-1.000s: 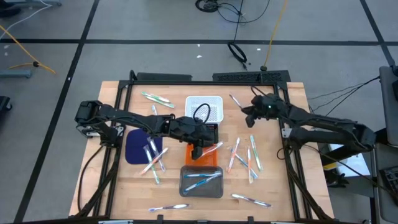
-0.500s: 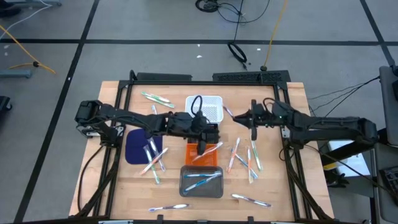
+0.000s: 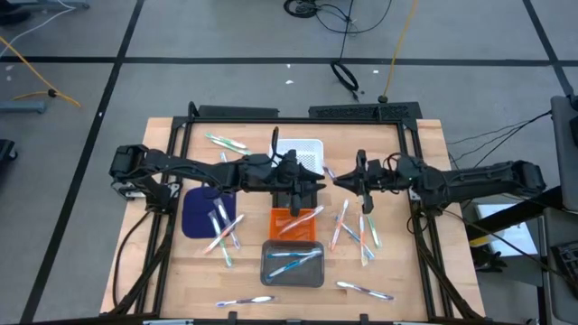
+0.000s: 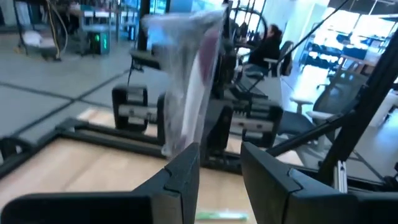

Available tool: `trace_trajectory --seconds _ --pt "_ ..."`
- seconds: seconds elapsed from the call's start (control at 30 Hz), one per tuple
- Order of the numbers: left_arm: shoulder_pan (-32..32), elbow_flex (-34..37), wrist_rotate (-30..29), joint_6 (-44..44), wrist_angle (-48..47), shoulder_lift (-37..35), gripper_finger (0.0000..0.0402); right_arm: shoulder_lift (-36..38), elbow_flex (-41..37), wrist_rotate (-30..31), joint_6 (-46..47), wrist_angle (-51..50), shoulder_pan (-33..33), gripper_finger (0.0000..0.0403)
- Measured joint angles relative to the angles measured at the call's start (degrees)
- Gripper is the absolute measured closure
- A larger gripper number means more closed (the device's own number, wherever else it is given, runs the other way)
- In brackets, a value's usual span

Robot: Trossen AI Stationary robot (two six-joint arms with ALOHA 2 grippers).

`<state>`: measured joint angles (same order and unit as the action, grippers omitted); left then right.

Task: Pick & Place Toothbrushes
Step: Put the top right violet toothbrush into the black bin

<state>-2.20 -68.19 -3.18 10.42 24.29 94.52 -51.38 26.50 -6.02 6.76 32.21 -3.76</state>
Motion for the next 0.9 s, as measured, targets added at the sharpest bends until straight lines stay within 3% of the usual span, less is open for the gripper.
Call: trace_trajectory --seconds 0.4,0.6,0.9 --pt "-0.04 0.01 -3.27 -2.39 0.33 -0.02 0.0284 -6.93 0.00 0.25 0.97 9.15 0.86 0.0393" --pt "0.03 -0.02 -8.41 -4.48 -1.87 -0.02 0.0283 -7.17 0.00 -0.24 0.90 11.30 0.88 0.0393" --pt "-0.02 -0.02 -5.93 -5.86 -1.06 -0.02 0.0283 -7.17 0.00 -0.14 0.05 11.27 0.88 0.0393"
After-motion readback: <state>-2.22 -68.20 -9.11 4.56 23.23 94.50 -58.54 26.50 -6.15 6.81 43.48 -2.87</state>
